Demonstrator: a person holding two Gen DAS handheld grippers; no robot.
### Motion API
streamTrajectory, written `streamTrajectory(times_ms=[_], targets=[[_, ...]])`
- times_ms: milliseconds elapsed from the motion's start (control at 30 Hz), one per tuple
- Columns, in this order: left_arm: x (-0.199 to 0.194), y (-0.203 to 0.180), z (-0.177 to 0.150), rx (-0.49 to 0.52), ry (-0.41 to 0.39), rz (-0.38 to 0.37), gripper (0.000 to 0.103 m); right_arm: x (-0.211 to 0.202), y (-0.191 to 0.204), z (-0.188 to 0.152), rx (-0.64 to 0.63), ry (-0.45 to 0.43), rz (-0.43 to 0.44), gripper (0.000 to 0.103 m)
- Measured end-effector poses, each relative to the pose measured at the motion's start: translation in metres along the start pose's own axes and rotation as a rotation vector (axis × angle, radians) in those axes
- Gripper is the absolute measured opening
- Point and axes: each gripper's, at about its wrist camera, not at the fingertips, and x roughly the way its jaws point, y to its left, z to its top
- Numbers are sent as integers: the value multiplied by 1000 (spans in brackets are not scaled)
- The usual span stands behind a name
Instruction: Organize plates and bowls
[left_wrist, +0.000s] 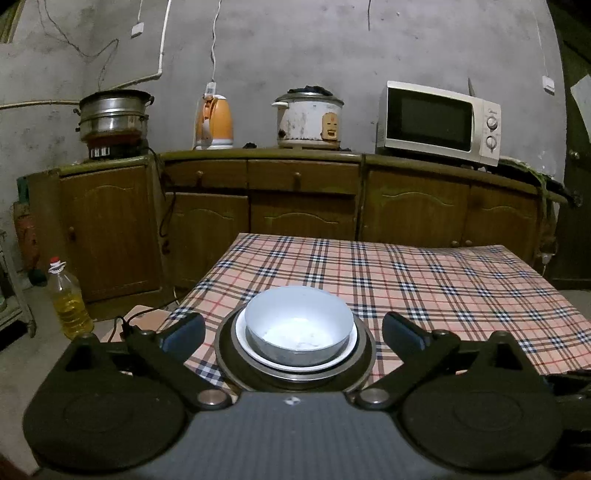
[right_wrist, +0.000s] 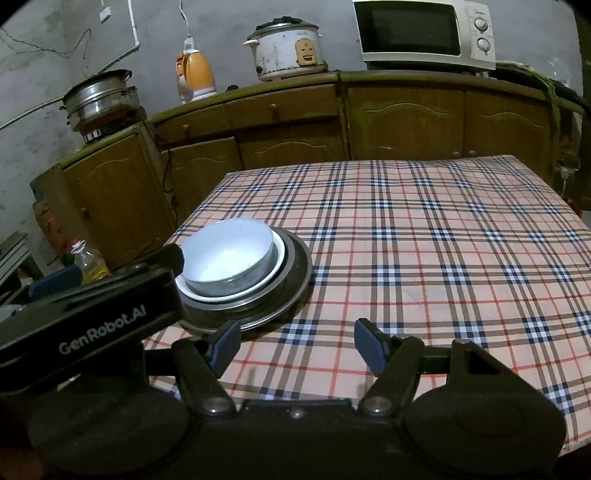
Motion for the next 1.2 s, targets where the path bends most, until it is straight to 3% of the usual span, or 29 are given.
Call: streamTrajectory(times_ms=[1200], targets=[[-1, -9, -3, 36, 12, 3, 103, 11, -13, -5, 35, 41, -3, 81]])
